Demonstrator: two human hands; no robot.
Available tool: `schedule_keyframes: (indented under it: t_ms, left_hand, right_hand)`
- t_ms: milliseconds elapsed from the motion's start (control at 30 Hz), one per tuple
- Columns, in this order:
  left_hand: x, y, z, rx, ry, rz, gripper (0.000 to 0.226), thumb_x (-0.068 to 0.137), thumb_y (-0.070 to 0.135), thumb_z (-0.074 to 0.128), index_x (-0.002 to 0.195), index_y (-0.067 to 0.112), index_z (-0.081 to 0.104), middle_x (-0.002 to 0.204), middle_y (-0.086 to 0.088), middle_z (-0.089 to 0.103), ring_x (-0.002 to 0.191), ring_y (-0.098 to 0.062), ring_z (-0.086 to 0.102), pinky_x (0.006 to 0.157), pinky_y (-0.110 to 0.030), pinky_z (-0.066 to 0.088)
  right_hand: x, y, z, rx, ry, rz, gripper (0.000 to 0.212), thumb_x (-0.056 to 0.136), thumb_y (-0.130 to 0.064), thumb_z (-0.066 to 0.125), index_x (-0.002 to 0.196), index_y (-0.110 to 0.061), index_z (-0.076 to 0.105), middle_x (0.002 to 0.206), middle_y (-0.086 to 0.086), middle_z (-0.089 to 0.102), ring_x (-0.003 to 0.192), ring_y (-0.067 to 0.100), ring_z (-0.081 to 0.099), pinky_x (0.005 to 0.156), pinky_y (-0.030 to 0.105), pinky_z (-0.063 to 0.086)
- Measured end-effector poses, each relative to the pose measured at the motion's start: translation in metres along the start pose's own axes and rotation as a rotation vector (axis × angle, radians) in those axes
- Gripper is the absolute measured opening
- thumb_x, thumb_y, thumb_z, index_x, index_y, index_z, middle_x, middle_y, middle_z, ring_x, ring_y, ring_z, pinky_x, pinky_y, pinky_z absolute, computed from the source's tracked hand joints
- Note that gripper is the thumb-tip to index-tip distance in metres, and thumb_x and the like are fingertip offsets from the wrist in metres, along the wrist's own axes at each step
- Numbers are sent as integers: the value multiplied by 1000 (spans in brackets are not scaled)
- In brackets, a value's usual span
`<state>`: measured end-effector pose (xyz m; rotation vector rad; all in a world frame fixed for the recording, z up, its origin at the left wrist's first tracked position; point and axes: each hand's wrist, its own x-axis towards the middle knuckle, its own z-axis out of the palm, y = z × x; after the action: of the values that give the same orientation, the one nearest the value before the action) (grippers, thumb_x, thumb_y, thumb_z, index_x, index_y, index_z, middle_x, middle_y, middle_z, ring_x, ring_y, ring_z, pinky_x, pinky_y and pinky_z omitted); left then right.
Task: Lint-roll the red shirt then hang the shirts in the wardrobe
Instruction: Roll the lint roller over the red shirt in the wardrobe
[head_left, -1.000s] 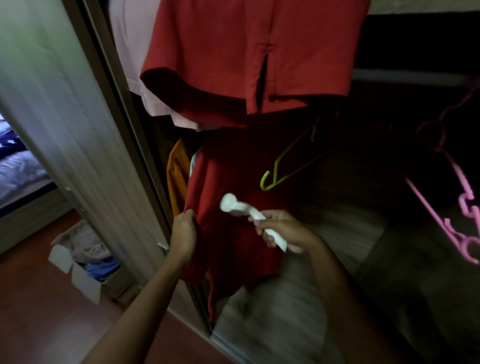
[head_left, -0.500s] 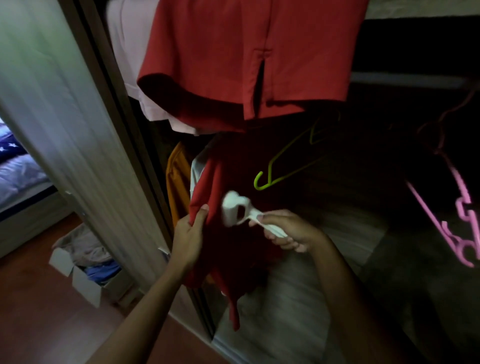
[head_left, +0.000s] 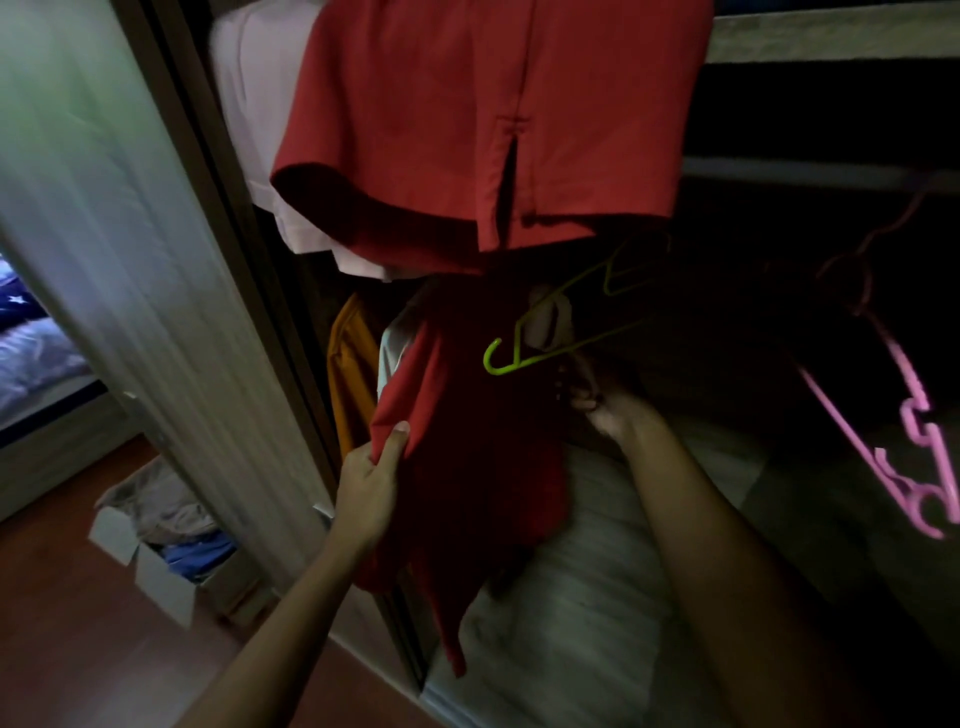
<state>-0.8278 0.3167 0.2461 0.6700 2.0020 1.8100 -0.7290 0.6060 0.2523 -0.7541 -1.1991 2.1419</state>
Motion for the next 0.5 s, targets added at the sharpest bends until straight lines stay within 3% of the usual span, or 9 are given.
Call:
schedule_keyframes:
  t_ms: [67, 133, 200, 367, 500]
  left_hand:
    - [-1, -1, 0, 7, -3, -1, 55, 100, 47, 47, 97, -3, 68, 92, -24, 72, 86, -43, 70, 84, -55, 56]
    - [-1, 0, -1, 17, -2, 2, 52, 100, 47, 47, 96, 2, 70, 91, -17, 75, 85, -34, 73, 83, -49, 59]
    - [0, 0, -1, 17, 7, -2, 51, 100, 47, 47, 95, 3, 71, 90, -16, 75, 83, -31, 74, 81, -46, 59]
    - [-1, 2, 2, 24, 52, 18, 56, 96, 56, 50, 91, 7, 74, 86, -23, 73, 82, -43, 71, 77, -57, 56]
    - [2, 2, -2, 13, 60, -3, 62, 92, 61, 53, 93, 3, 73, 90, -26, 73, 85, -45, 71, 81, -62, 55]
  right_hand:
    - [3, 11, -3, 47, -56, 7, 19, 105, -20, 40, 97, -16, 57, 80, 6, 52, 38, 3, 40, 30, 11, 22]
    - [-4, 20, -5, 25, -172, 46, 19, 105, -21, 36, 102, -16, 54, 79, 3, 46, 35, 0, 34, 28, 11, 21]
    - [-17, 28, -4, -74, -336, 146, 24, 104, -29, 37, 111, -13, 54, 74, 1, 46, 31, 0, 30, 28, 10, 19]
    - [-40, 35, -7, -418, -691, 324, 41, 102, -35, 47, 126, -5, 61, 70, 2, 49, 31, 1, 28, 32, 15, 16]
    - [-27, 23, -2, -362, -585, 305, 40, 103, -33, 39, 119, -6, 63, 63, 0, 52, 28, 1, 32, 29, 13, 21]
